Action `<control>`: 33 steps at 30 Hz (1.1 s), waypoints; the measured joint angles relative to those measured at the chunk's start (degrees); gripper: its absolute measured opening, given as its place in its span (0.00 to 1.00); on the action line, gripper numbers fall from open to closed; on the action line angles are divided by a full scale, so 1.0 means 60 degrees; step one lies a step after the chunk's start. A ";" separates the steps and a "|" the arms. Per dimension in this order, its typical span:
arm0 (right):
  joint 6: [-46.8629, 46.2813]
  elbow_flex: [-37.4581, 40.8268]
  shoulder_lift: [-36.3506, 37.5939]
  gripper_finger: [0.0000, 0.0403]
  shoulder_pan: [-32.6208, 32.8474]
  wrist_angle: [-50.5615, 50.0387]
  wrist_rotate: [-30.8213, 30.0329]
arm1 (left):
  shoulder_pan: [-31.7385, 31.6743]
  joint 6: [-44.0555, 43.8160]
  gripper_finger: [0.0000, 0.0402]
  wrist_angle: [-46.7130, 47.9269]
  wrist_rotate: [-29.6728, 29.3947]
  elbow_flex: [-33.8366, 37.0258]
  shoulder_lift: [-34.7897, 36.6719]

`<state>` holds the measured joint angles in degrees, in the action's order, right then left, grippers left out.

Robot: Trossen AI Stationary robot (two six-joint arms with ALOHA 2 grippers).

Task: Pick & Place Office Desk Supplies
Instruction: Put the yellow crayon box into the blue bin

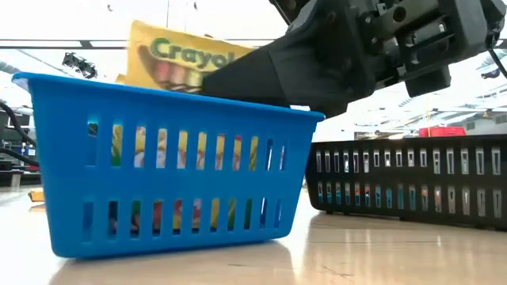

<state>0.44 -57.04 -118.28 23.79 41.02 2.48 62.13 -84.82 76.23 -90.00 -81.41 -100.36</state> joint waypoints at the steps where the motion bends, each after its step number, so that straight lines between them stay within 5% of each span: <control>1: -0.0071 0.0000 0.0000 0.58 0.0000 0.0006 -0.0050 | 0.0000 0.0000 0.10 0.0000 -0.0002 0.0000 0.0000; 7: -0.0177 0.0000 0.0000 0.73 -0.0004 0.0162 -0.0089 | 0.0000 0.0000 0.10 -0.0070 0.0001 0.0000 0.0000; 33: -0.0111 0.0000 0.0506 0.65 0.1052 -0.0409 -0.3911 | 0.0007 0.0069 0.10 -0.0178 0.0001 0.0000 0.0000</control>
<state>-0.23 -57.04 -115.24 30.10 38.57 -20.98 62.17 -84.40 75.16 -90.00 -81.41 -100.36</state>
